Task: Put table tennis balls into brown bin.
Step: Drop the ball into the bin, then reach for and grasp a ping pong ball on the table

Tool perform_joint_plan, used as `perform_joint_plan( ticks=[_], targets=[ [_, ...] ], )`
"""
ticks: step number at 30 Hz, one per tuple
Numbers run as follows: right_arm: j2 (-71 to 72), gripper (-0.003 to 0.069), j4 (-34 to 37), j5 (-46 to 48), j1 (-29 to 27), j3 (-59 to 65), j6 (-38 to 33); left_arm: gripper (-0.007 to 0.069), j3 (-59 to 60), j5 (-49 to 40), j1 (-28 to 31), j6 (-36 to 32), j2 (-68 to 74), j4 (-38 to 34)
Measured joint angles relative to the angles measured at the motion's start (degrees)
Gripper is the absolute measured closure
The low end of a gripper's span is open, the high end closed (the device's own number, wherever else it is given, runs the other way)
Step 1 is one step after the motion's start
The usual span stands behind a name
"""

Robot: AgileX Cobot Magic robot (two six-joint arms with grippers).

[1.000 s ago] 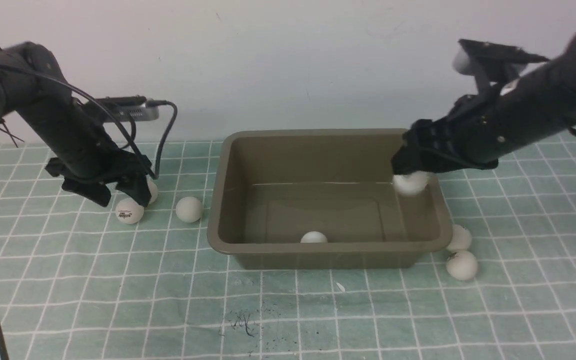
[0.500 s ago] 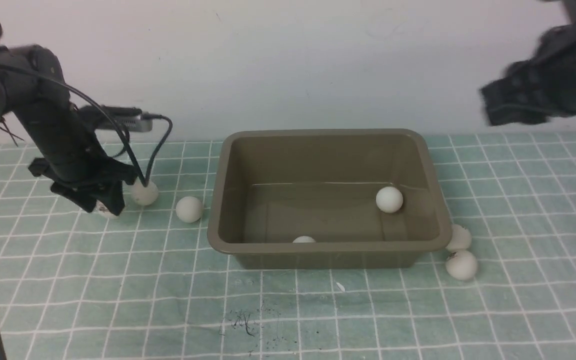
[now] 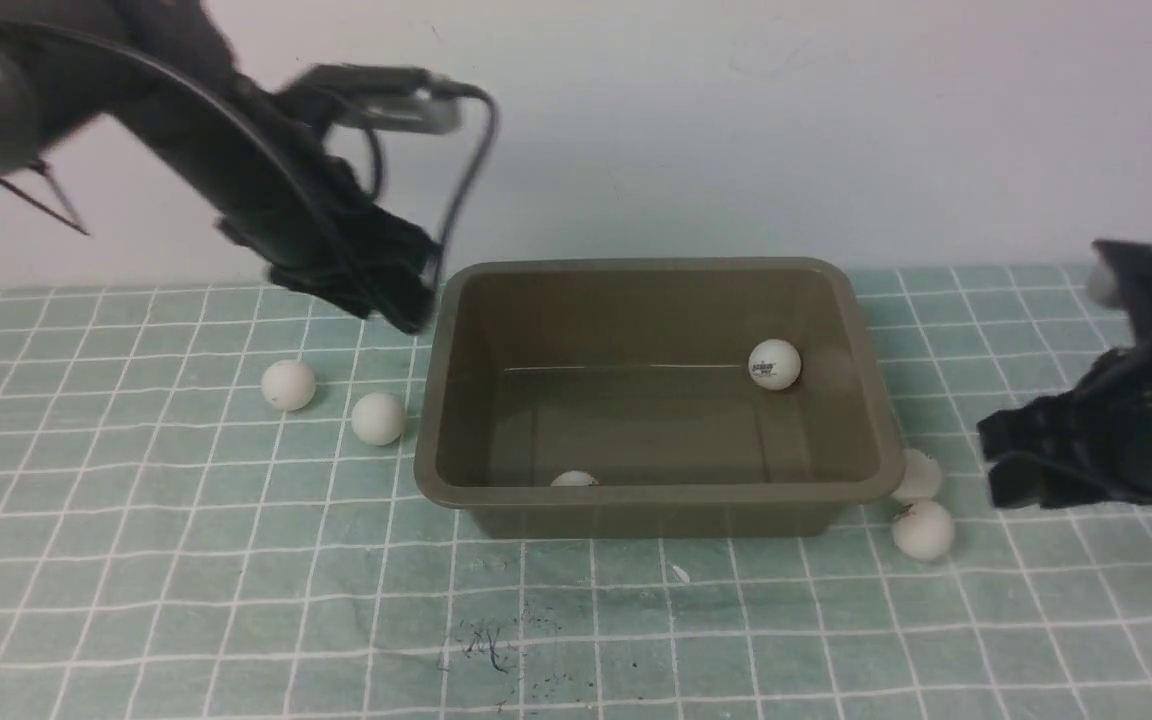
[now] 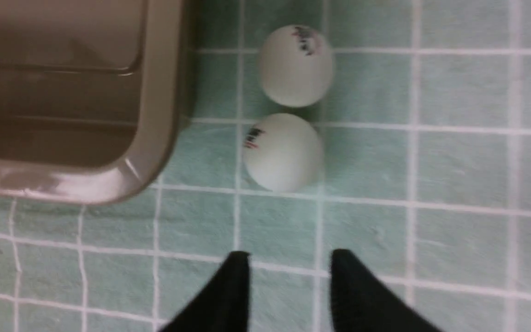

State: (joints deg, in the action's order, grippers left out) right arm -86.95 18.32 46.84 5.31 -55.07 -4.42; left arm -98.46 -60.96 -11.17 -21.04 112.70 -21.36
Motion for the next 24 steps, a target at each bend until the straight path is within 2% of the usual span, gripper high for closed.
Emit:
perform_joint_plan(
  ticks=[1, 2, 4, 8, 10, 13, 15, 16, 17, 18, 19, 21, 24],
  targets=[
    [-1.98, 0.0291, 1.37, -1.45, 0.05, 0.00, -0.54, 0.0239, 0.00, 1.31, -1.92, 0.00, 1.37, 0.00],
    [-2.30, 0.0281, 1.49, -1.71, 0.05, 0.00, -0.55, 0.0229, 0.00, 1.64, -2.42, 0.00, 1.75, 0.00],
    [-6.52, 0.0163, 2.04, -4.70, 0.12, 0.00, -0.81, 0.0086, 0.05, 3.32, -4.97, 0.00, 3.70, 0.23],
    [-11.58, 0.0085, 2.66, -8.32, 0.12, 0.00, -2.20, -0.0042, -0.22, 4.67, -6.50, 1.63, 4.45, 1.16],
    [-13.31, 0.0080, 3.36, -9.74, 0.12, 0.00, -2.84, -0.0044, -1.62, 4.45, -6.19, 3.91, 4.14, 2.82],
    [-15.71, 0.0090, 5.37, -11.24, 0.23, 0.00, -4.62, 0.0041, -4.94, 2.60, -4.59, 8.47, 3.16, 6.71],
    [-17.25, 0.0127, 7.44, -12.02, 0.23, -0.10, -6.17, 0.0202, -8.17, -0.13, -2.23, 11.06, 2.04, 10.48],
    [-17.56, 0.0162, 7.88, -12.26, 0.29, -0.10, -6.68, 0.0240, -9.00, -0.87, -1.45, 11.42, 1.76, 11.34],
    [-17.77, 0.0223, 8.78, -12.43, 0.29, -0.10, -7.65, 0.0364, -10.46, -2.41, 0.28, 11.84, 1.40, 12.82],
    [-17.77, 0.0236, 8.78, -12.43, 0.29, -0.10, -7.77, 0.0407, -11.05, -2.83, 0.89, 11.90, 1.22, 13.37],
    [-17.81, 0.0312, 9.22, -12.35, 0.29, -0.13, -8.52, 0.0520, -11.79, -3.92, 3.10, 11.90, 0.98, 14.20],
    [-17.44, 0.0296, 9.28, -11.01, 0.29, -0.21, -9.21, 0.0597, -12.14, -5.10, 6.65, 11.90, 0.90, 14.65],
    [-14.01, 0.0296, 8.67, -6.95, 0.29, -0.21, -9.46, 0.0624, -12.14, -6.25, 10.41, 11.90, 1.48, 14.70]
  ],
)
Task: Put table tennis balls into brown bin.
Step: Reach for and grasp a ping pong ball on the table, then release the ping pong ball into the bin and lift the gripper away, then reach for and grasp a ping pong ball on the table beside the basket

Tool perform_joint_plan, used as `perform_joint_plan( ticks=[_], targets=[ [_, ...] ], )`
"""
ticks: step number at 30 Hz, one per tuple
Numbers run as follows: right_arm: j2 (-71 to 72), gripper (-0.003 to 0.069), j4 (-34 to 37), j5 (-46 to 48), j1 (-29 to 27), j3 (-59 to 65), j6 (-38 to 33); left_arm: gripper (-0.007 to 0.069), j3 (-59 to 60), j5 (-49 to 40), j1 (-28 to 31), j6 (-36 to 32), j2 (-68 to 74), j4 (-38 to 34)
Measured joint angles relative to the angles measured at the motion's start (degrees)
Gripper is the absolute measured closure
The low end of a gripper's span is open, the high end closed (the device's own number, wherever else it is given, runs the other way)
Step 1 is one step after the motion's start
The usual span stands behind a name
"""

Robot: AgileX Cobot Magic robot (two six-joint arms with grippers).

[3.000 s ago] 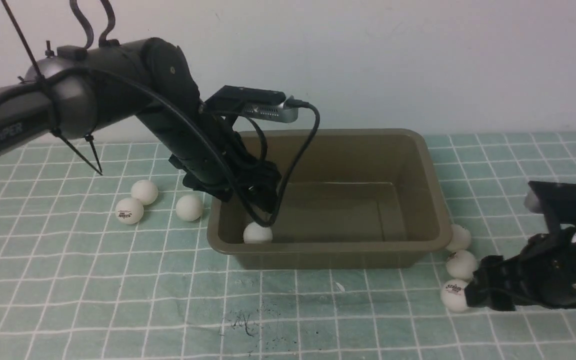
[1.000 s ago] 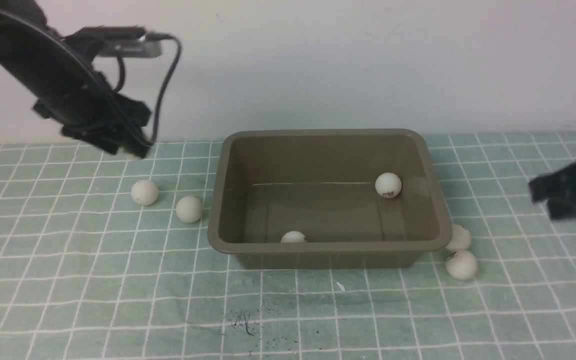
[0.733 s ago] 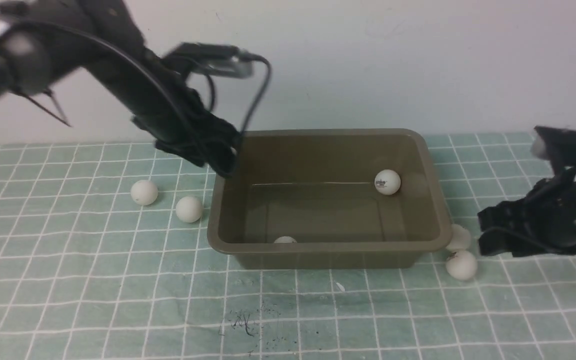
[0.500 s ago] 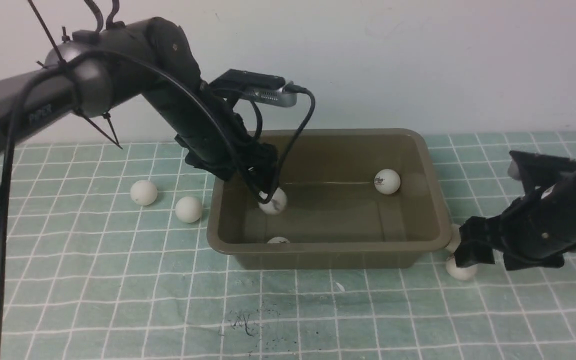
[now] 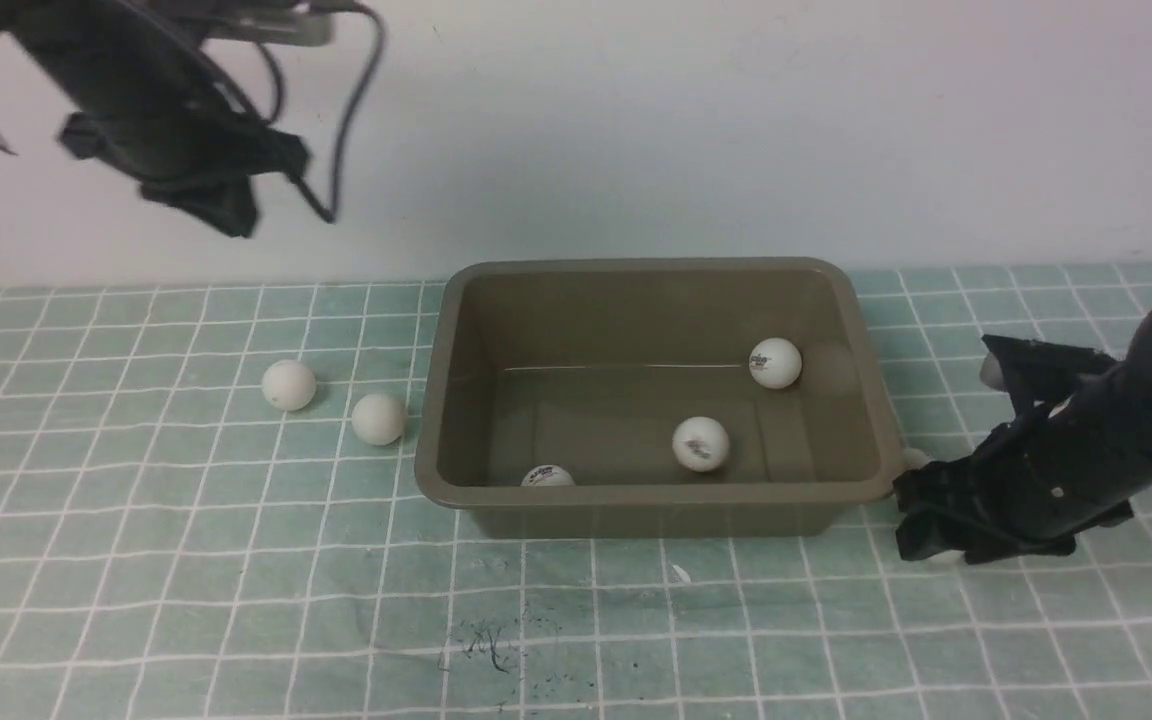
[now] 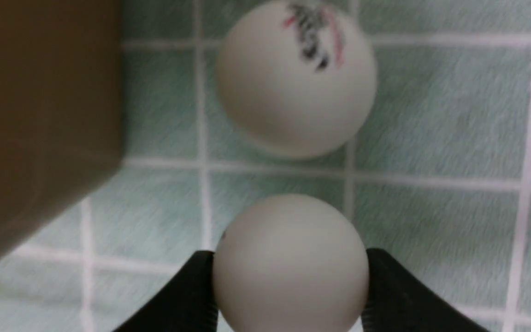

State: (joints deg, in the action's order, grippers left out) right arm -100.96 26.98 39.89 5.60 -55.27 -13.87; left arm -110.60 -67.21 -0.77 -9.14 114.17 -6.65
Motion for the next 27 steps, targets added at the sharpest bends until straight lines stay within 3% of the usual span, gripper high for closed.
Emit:
perform_joint_plan(
  ticks=[5, 7, 10, 13, 14, 15, 17, 20, 22, 23, 25, 26, 27],
  targets=[
    [10.85, 0.0296, 2.91, 3.82, 0.20, -0.05, -0.25, 0.0624, 0.00, -1.28, 3.20, -1.91, 2.90, -1.20],
    [15.45, 0.0296, 5.51, 3.26, 1.49, -1.21, -1.83, 0.0583, 0.00, -1.26, 3.21, -4.24, 5.69, -2.45],
    [15.40, 0.0296, 6.43, 2.89, 3.69, -4.65, -3.00, 0.0483, 0.00, -0.19, 2.69, -5.22, 8.76, -3.83],
    [10.71, 0.0295, 6.55, 2.89, 6.74, -11.13, -3.31, 0.0316, 0.00, 3.30, 2.23, -5.47, 12.49, -4.18],
    [10.35, 0.0294, 6.55, 2.89, 6.89, -11.56, -3.31, 0.0293, 0.00, 3.49, 2.27, -5.47, 12.70, -4.18],
    [7.56, 0.0273, 6.55, 3.27, 7.63, -15.03, -3.36, 0.0209, 0.00, 4.78, 2.16, -5.32, 14.12, -4.18],
    [4.35, 0.0197, 6.48, 5.41, 7.83, -19.64, -3.14, 0.0112, 0.00, 5.82, 2.10, -5.17, 15.72, -4.18],
    [3.36, 0.0142, 5.10, 8.76, 7.83, -23.30, -2.49, 0.0054, -0.02, 6.20, 2.06, -4.99, 17.24, -4.31],
    [3.51, 0.0139, 2.77, 11.68, 7.83, -25.58, -1.84, 0.0046, -0.07, 6.20, 1.97, -4.87, 18.12, -4.45],
    [4.73, 0.0180, -0.56, 13.52, 7.83, -27.11, -0.85, 0.0076, -0.07, 6.14, 1.76, -4.57, 19.01, -4.51],
    [7.44, 0.0297, -6.76, 14.62, 7.83, -27.88, 1.15, 0.0193, -0.07, 6.00, 1.69, -4.35, 19.72, -4.51],
    [9.04, 0.0373, -10.68, 15.32, 7.83, -27.99, 2.68, 0.0288, -0.17, 5.54, 1.62, -4.29, 19.88, -4.26],
    [9.36, 0.0389, -11.51, 15.53, 7.77, -28.01, 3.06, 0.0288, -0.17, 5.54, 1.62, -4.29, 19.88, -4.26]
  ],
)
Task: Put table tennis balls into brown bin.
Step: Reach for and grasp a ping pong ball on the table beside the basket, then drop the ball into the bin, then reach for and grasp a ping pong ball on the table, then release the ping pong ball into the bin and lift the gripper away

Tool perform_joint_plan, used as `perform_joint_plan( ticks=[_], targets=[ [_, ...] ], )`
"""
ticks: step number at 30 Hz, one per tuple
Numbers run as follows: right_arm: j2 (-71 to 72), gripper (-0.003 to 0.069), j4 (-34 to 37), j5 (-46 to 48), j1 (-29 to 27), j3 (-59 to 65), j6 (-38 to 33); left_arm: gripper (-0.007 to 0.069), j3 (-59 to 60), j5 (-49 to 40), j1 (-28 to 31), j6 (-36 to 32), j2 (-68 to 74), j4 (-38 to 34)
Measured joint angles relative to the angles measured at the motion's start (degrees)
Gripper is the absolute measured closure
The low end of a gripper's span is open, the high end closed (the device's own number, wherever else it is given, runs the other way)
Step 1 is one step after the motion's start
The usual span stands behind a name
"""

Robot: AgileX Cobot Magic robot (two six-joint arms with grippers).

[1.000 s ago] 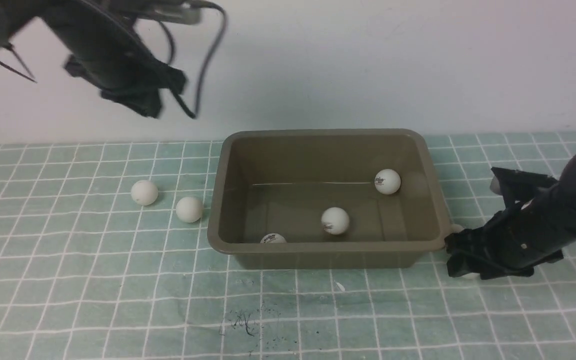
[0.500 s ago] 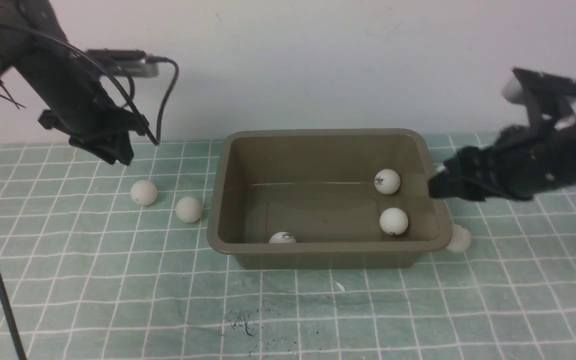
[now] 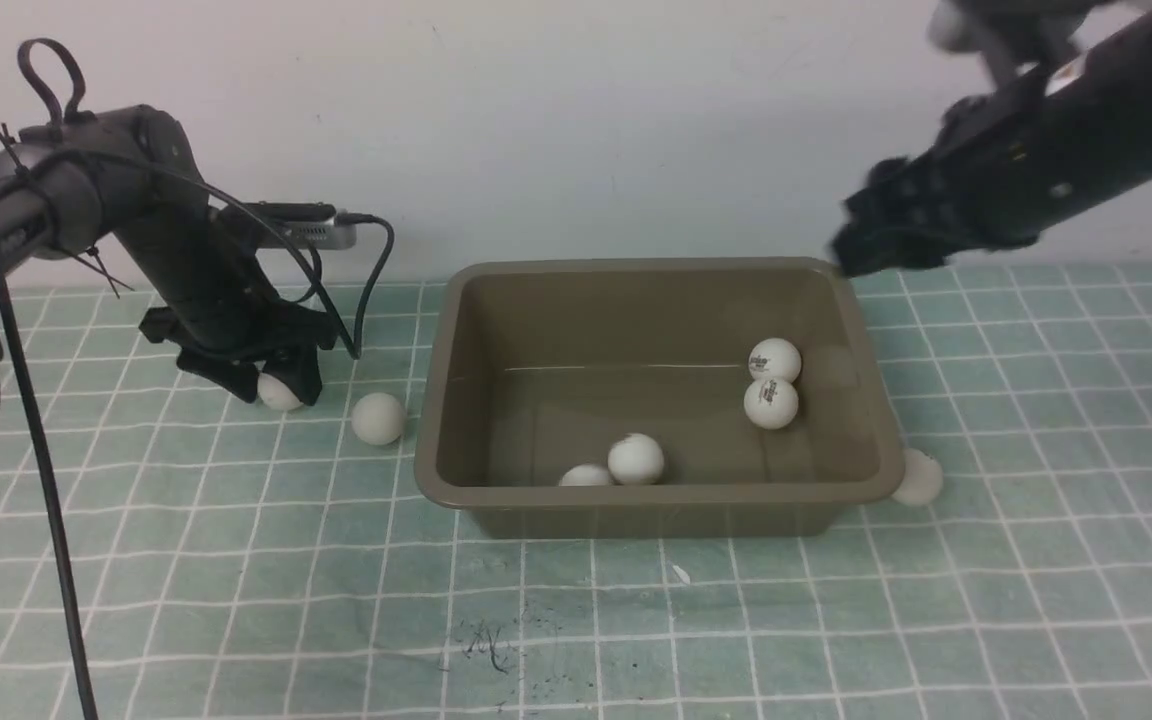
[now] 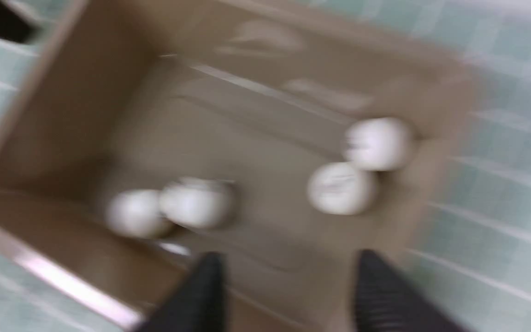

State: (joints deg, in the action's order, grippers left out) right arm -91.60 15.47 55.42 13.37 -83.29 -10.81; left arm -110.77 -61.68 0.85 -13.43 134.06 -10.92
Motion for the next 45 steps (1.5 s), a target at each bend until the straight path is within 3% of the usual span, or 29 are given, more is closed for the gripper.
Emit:
perform_joint_plan(
  ticks=[1, 2, 7, 9, 13, 18, 22, 25, 28, 30, 31, 33, 34, 39, 45],
  targets=[
    [2.63, 0.0533, -6.94, 2.21, -0.79, -0.07, 4.20, 0.0277, -0.95, -1.55, -0.12, 0.06, 0.02, 0.40],
    [3.96, 0.0598, -10.66, 3.87, -1.81, 0.14, 7.39, 0.0272, -2.37, -3.46, -0.12, 0.44, -0.10, 0.71],
    [5.73, 0.0664, -18.21, 6.29, -7.68, 5.89, 14.65, 0.0272, -8.79, -7.73, -0.49, 0.02, -2.25, 0.34],
    [4.68, 0.0657, -16.75, 3.66, -11.05, 12.26, 15.61, 0.0272, -12.85, -8.07, -1.78, -1.50, -4.61, -2.59],
    [1.50, 0.0559, -7.92, -3.98, -12.24, 18.50, 10.81, 0.0272, -15.31, -8.46, -6.00, -3.16, -6.81, -9.54],
    [-6.29, 0.0297, 7.09, -10.81, -12.24, 19.59, 1.61, 0.0267, -15.44, -8.76, -12.66, -3.29, -5.20, -10.28],
    [-12.86, 0.0111, 16.18, -12.66, -12.24, 18.99, -4.49, 0.0123, -15.37, -8.76, -17.15, -2.46, -2.24, -6.05],
    [-15.86, 0.0069, 19.26, -14.25, -12.24, 19.00, -7.05, 0.0069, -15.32, -8.90, -18.06, 0.21, -2.00, -2.34],
    [-17.51, 0.0084, 20.40, -16.24, -12.24, 18.95, -7.97, 0.0139, -15.32, -8.95, -17.52, 2.32, -3.41, 1.58],
    [-18.09, 0.0118, 20.72, -16.99, -12.24, 18.99, -8.13, 0.0250, -15.25, -8.95, -16.64, 2.83, -4.67, 3.17],
    [-18.44, 0.0176, 20.69, -17.37, -12.24, 18.99, -8.17, 0.0377, -15.25, -8.95, -14.97, 2.91, -6.54, 3.94],
    [-18.76, 0.0305, 20.69, -17.81, -12.24, 18.94, -8.40, 0.0527, -15.25, -8.95, -12.33, 2.96, -9.02, 4.15],
    [-18.75, 0.0321, 20.69, -17.88, -12.30, 18.87, -8.62, 0.0564, -15.31, -8.95, -10.32, 2.97, -10.48, 3.96],
    [-17.93, 0.0298, 18.72, -13.84, -13.87, 15.79, -9.20, 0.0627, -14.85, -8.97, -0.69, 3.22, -14.06, 1.28],
    [-10.12, 0.0298, 18.42, -1.13, -14.99, 6.34, -6.32, 0.0592, -3.31, -8.95, 3.47, 2.02, -13.76, -1.90]
  ],
)
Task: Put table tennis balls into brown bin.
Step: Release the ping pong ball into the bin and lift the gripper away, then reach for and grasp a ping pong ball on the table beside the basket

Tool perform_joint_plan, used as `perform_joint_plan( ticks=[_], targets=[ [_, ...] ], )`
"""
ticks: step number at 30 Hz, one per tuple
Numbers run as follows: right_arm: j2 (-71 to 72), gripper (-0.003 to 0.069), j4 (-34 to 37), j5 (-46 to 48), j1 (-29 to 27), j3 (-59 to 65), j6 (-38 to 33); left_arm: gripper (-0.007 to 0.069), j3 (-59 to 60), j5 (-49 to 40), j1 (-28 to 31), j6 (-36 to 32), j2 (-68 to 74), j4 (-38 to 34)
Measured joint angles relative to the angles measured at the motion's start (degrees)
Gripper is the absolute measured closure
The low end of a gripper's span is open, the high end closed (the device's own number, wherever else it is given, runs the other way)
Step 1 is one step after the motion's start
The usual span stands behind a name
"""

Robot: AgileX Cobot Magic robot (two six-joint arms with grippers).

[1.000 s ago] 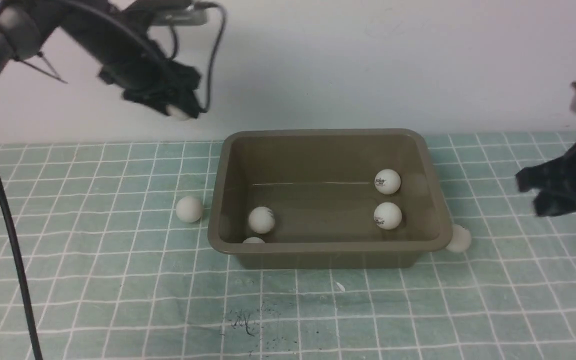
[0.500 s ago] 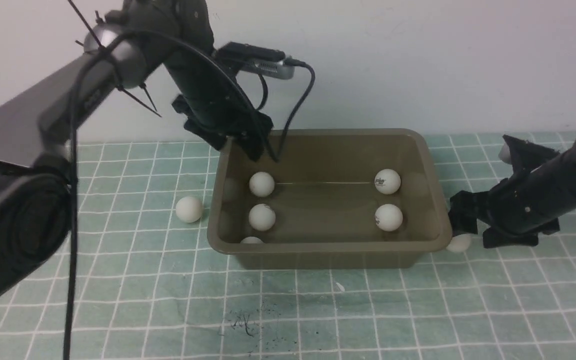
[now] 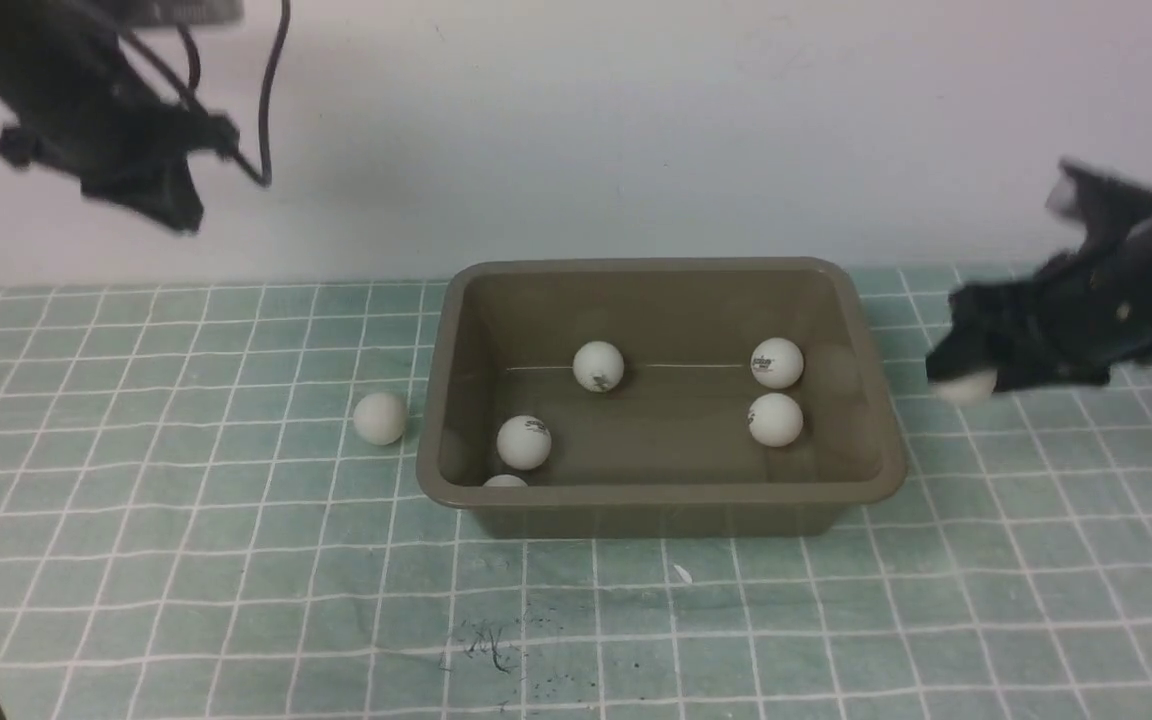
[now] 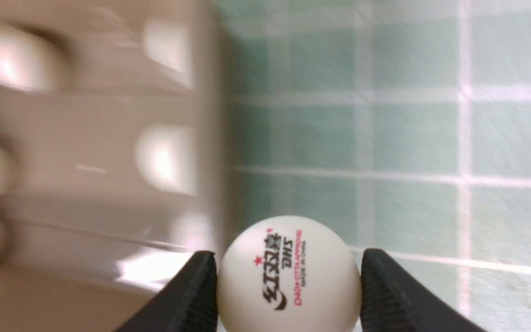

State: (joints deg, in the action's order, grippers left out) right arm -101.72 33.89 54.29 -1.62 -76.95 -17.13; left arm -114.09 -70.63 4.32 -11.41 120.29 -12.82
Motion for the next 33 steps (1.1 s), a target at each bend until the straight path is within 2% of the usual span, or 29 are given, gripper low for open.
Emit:
perform_joint_plan(
  ticks=[2, 8, 9, 13, 16, 18, 20, 21, 22, 24, 27, 28, 30, 33],
  targets=[
    [0.93, 0.0298, -0.29, 1.37, 1.08, -1.98, 0.56, 0.0563, 2.63, 0.00, -0.34, -1.01, 0.32, -0.42],
    [0.93, 0.0288, -4.31, -1.12, 11.18, -6.98, 1.29, 0.0296, 6.91, 0.28, -3.88, -3.72, 3.98, -2.06],
    [0.44, 0.0265, -4.69, -2.00, 12.36, -7.26, 1.50, 0.0229, 6.96, 0.43, -4.95, -4.12, 4.69, -2.52],
    [-0.32, 0.0127, -5.03, -1.39, 13.98, -8.96, 2.37, 0.0083, 7.02, 0.47, -8.04, -5.15, 6.20, -2.89],
    [0.19, 0.0076, -5.58, 2.74, 13.11, -12.15, 2.36, 0.0039, 7.02, 0.57, -9.50, -5.20, 7.25, -2.78],
    [1.52, 0.0086, -5.82, 5.45, 12.26, -13.86, 2.36, 0.0041, 7.02, 1.17, -9.96, -5.20, 8.14, -2.70],
    [5.59, 0.0151, -6.78, 8.22, 10.91, -15.76, 2.50, 0.0088, 7.02, 2.84, -10.17, -5.07, 9.57, -2.07],
    [8.00, 0.0192, -7.42, 9.04, 10.24, -16.40, 2.50, 0.0135, 7.02, 3.53, -10.17, -4.99, 10.08, -1.75],
    [8.00, 0.0192, -7.59, 9.17, 10.10, -16.49, 2.50, 0.0160, 7.02, 3.65, -10.17, -4.99, 10.14, -1.70],
    [14.19, 0.0293, -10.28, 10.43, 8.29, -17.20, 2.50, 0.0317, 7.02, 4.88, -10.17, -4.95, 10.48, -0.98],
    [24.34, 0.0462, -18.12, 14.09, 3.78, -17.60, 4.76, 0.0304, 4.20, 3.43, -10.12, -4.81, 10.26, 1.58],
    [24.86, 0.0470, -18.65, 14.31, 3.49, -17.60, 5.00, 0.0304, 3.90, 3.43, -10.12, -4.81, 10.26, 1.77],
    [28.92, 0.0531, -23.10, 16.18, 1.04, -17.42, 7.55, 0.0304, 1.44, 1.63, -10.07, -4.31, 9.79, 2.76],
    [38.19, 0.0634, -31.42, 17.00, -4.14, -13.27, 15.85, 0.0304, -6.60, 0.83, -10.47, -3.15, 6.88, 1.62]
  ],
)
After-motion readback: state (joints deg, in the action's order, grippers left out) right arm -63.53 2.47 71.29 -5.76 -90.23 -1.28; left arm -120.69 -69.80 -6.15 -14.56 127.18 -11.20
